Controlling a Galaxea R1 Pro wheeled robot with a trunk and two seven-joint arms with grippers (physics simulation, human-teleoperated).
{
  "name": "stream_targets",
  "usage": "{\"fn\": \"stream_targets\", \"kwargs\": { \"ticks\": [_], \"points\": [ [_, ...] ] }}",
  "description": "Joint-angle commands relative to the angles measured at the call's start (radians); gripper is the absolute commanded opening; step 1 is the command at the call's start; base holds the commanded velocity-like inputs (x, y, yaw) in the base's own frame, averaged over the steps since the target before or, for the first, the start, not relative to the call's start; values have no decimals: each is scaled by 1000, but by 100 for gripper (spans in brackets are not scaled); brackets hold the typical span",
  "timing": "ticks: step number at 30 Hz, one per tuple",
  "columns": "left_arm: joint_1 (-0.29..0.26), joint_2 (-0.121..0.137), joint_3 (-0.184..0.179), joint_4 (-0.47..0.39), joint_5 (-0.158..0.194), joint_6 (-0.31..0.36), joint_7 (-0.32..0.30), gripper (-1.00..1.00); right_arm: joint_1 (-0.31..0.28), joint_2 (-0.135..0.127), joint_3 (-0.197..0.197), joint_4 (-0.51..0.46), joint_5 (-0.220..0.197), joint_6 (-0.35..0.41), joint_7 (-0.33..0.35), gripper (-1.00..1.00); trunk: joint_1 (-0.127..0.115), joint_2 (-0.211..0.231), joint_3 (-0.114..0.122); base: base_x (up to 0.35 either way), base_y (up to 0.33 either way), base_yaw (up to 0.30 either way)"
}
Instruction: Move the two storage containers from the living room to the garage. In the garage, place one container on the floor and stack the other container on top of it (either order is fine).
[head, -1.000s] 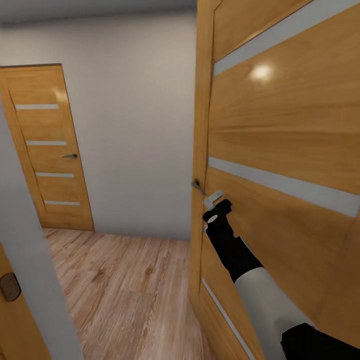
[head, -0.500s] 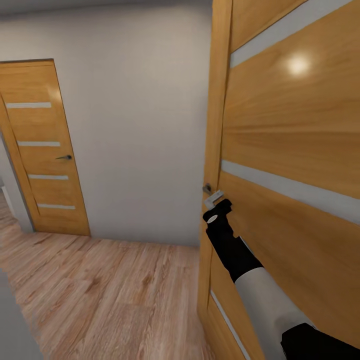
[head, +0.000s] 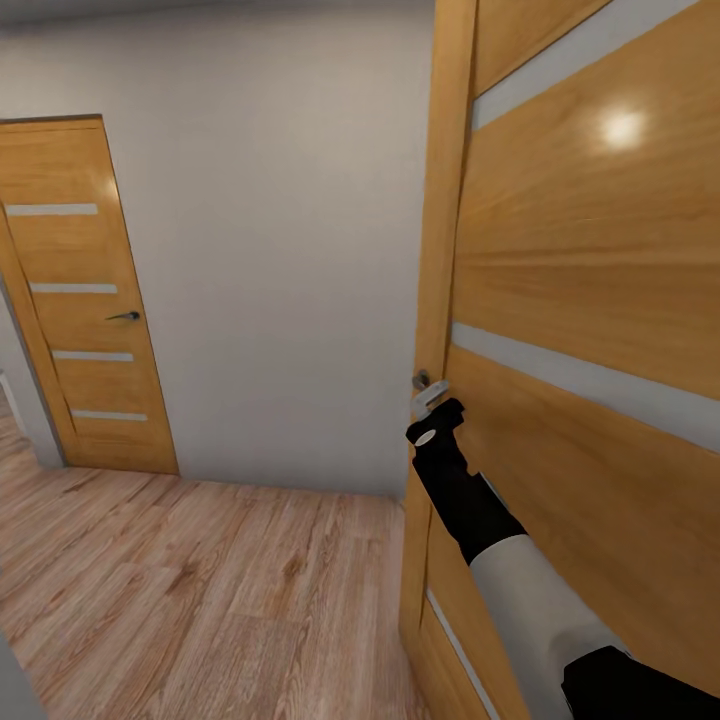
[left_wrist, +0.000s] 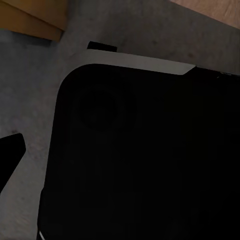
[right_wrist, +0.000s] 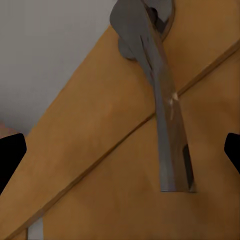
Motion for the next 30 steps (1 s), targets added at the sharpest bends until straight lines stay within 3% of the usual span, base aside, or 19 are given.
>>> {"fn": "stream_targets", "kwargs": {
  "ticks": [1, 15, 22, 30],
  "points": [
    [0, 0, 0, 0, 6, -2, 0, 100, -1, 0, 1, 0, 11, 6, -5, 100, 0, -1, -1, 0, 0, 0],
    [0, 1, 0, 0, 6, -2, 0, 100, -1, 0, -1, 1, 11, 8, -5, 100, 0, -1, -1, 0, 0, 0],
    [0, 1, 0, 0, 6, -2, 0, 100, -1, 0, -65, 8, 11, 8, -5, 100, 0, -1, -1, 0, 0, 0],
    [0, 1, 0, 0, 6, -2, 0, 100, -2, -3, -82, 14, 11, 8, -7, 100, 0, -1, -1, 0, 0, 0]
  ]
}}
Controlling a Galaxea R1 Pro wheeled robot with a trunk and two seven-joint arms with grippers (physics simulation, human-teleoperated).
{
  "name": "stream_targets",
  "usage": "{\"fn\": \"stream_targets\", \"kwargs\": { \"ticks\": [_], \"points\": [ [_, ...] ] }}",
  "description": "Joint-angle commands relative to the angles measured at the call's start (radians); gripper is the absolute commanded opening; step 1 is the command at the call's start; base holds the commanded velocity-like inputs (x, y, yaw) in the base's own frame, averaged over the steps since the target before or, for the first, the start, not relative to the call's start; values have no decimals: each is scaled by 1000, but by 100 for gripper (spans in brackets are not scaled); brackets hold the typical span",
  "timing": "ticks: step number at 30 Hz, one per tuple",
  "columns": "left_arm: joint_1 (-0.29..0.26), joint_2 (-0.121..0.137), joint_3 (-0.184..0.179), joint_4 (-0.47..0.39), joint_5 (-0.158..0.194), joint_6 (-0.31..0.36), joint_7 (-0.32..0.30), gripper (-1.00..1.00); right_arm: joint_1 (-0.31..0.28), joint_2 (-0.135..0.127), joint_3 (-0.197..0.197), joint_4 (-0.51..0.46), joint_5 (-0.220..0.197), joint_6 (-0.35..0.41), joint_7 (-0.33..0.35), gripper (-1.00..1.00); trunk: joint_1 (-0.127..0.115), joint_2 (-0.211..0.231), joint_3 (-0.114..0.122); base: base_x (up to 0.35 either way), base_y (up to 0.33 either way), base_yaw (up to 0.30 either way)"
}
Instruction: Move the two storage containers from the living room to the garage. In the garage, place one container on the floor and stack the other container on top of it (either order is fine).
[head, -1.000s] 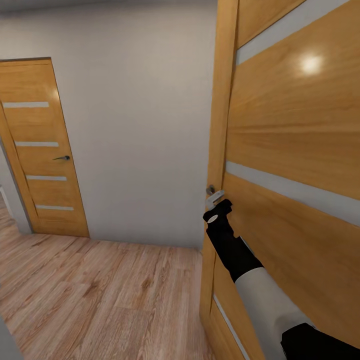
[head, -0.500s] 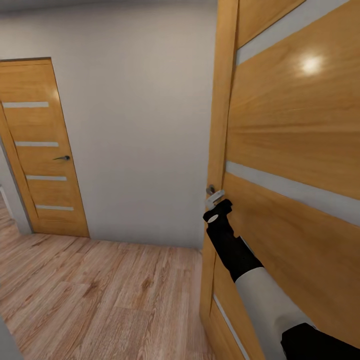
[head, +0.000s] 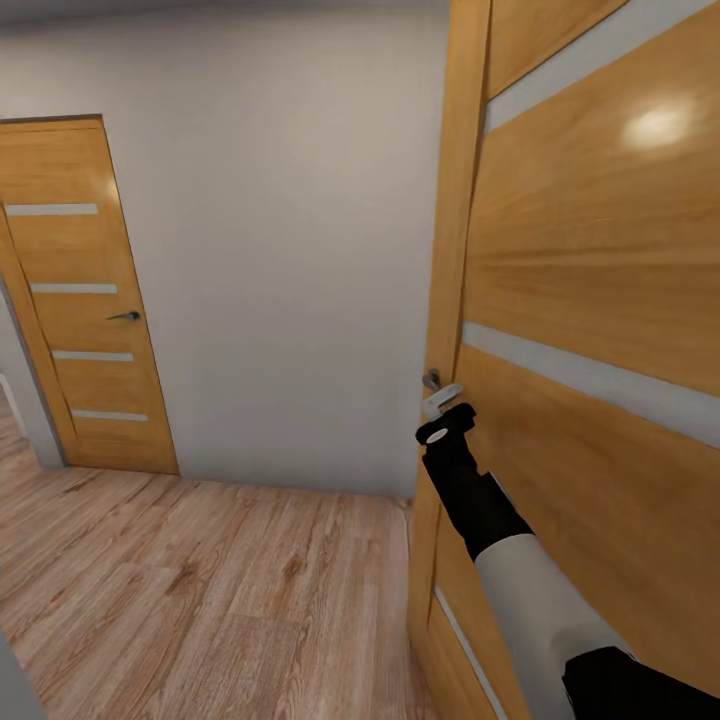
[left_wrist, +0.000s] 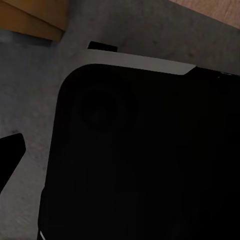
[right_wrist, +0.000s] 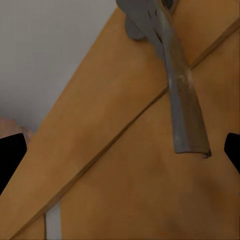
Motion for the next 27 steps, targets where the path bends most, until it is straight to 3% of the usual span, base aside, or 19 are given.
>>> {"fn": "stream_targets", "kwargs": {
  "ticks": [1, 7, 12, 27],
  "points": [
    [0, 0, 0, 0, 6, -2, 0, 100, -1, -2, 0, 0, 16, 7, -6, 100, 0, -1, -1, 0, 0, 0],
    [0, -1, 0, -1, 6, -2, 0, 100, -36, -16, -5, 35, 12, 6, -10, 100, 0, -1, -1, 0, 0, 0],
    [0, -1, 0, -1, 6, -2, 0, 100, -118, -25, -62, 168, 10, -16, -11, 100, 0, -1, -1, 0, 0, 0],
    [0, -1, 0, -1, 6, -2, 0, 100, -127, -22, -77, 181, 10, -50, -21, 100, 0, -1, -1, 0, 0, 0]
  ]
}}
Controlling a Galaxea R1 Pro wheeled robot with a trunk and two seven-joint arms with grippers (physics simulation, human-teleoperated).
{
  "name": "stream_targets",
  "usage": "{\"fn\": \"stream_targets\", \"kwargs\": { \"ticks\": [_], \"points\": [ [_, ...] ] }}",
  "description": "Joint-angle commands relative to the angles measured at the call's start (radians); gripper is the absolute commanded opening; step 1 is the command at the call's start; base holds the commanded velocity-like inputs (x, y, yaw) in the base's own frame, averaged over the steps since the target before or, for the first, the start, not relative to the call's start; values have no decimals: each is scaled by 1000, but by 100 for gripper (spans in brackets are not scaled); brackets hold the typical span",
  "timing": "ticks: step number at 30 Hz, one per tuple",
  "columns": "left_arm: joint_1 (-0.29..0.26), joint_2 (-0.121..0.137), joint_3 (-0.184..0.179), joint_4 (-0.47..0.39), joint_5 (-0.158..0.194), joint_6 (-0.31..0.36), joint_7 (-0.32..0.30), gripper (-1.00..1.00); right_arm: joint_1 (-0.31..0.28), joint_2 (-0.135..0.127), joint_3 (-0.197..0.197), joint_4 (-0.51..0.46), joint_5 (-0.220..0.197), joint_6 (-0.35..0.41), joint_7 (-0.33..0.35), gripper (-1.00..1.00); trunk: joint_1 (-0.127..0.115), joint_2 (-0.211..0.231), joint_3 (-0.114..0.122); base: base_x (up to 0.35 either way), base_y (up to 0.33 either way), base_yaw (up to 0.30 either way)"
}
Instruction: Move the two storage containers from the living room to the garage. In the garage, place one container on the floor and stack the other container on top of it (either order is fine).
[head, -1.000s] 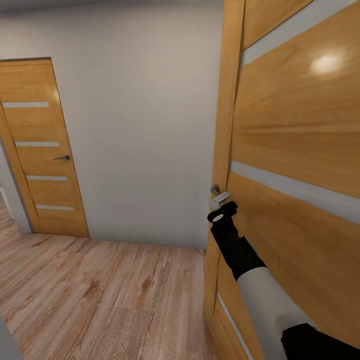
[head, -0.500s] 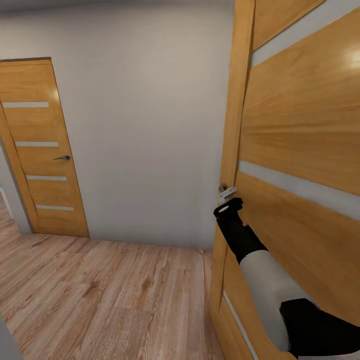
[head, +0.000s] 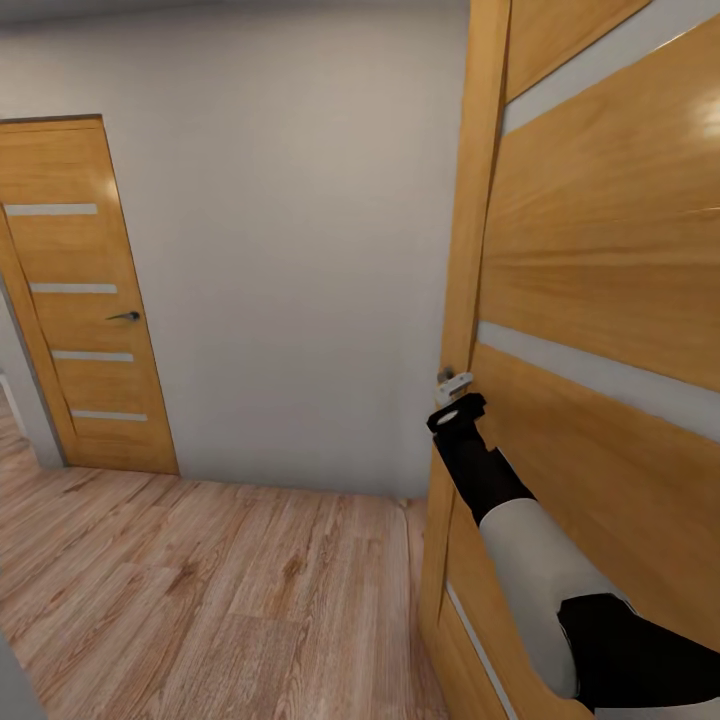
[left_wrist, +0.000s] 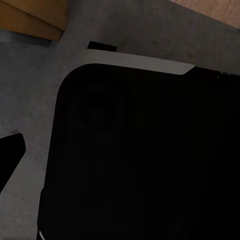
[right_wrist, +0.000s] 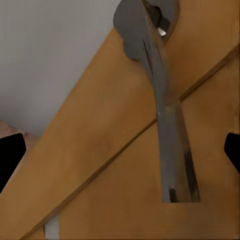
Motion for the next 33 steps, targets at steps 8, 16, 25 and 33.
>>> {"fn": "stream_targets", "kwargs": {
  "ticks": [8, 16, 25, 33],
  "points": [
    [0, 0, 0, 0, 6, -2, 0, 100, 0, 8, 3, -13, 2, 0, -48, 100, 0, -1, -1, 0, 0, 0],
    [0, 0, 0, 0, 6, -2, 0, 100, 0, 8, 3, -21, 7, -7, -65, 100, 0, -1, -1, 0, 0, 0],
    [0, 0, 0, 0, 6, -2, 0, 100, 0, 10, 7, -22, 10, -6, -67, 100, 0, -1, -1, 0, 0, 0],
    [0, 0, 0, 0, 6, -2, 0, 100, 0, 5, 5, -21, 10, -4, -66, 100, 0, -1, -1, 0, 0, 0]
  ]
}}
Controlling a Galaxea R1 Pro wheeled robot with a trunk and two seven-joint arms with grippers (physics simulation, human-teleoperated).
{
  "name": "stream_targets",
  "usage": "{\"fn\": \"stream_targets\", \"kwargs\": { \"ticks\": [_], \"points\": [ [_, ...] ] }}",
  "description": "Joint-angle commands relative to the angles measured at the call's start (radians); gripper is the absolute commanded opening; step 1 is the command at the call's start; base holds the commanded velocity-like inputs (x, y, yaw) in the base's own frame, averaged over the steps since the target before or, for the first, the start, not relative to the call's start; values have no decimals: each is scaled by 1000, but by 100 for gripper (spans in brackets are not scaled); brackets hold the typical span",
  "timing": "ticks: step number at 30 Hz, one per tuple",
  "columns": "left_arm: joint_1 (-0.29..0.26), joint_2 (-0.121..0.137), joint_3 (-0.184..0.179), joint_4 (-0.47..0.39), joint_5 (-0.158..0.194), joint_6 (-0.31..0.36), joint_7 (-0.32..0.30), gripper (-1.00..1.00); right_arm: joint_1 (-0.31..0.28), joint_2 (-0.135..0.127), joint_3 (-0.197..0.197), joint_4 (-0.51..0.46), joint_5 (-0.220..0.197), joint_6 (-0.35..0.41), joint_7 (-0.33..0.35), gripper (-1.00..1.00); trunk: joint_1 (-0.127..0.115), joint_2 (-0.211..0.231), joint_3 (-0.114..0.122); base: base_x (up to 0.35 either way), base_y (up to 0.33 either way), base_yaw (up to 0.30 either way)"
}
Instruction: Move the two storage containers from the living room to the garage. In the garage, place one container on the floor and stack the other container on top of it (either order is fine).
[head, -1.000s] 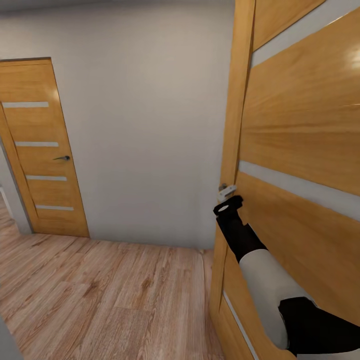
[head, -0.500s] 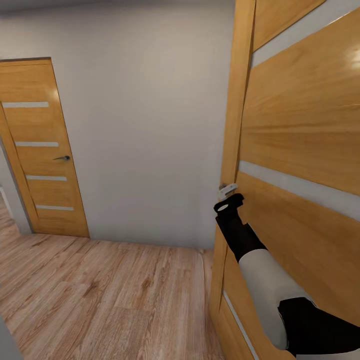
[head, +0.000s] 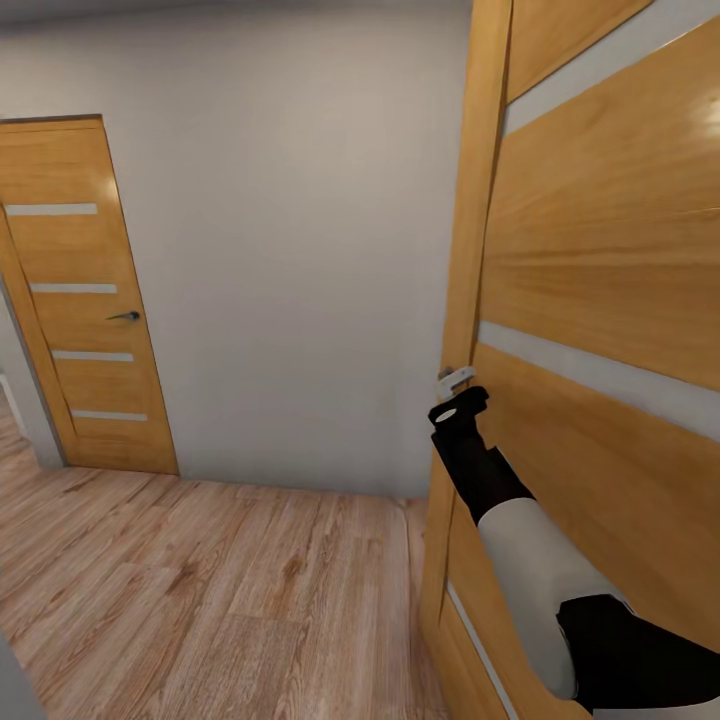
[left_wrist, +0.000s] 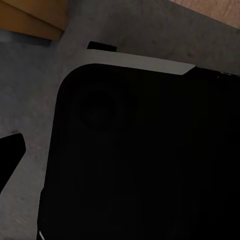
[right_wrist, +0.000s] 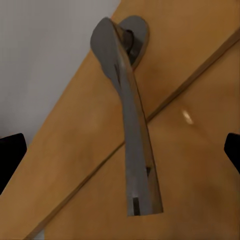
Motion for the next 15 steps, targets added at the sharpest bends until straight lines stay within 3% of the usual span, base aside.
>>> {"fn": "stream_targets", "kwargs": {
  "ticks": [1, 7, 12, 15],
  "points": [
    [0, 0, 0, -1, 6, -2, 0, 100, -1, -4, 2, -1, 12, 7, -5, 100, 0, -1, -1, 0, 0, 0],
    [0, 0, 0, 0, 6, -2, 0, 100, -1, -35, -2, 1, 10, -2, -17, 100, 0, -1, -1, 0, 0, 0],
    [0, 0, -1, -1, 6, -2, 0, 100, -1, -109, -19, 11, 4, -5, -20, 100, 0, -1, -1, 0, 0, 0],
    [0, 0, -1, -1, 6, -2, 0, 100, -1, -130, -33, 13, 3, -5, -20, 100, 0, -1, -1, 0, 0, 0]
  ]
}}
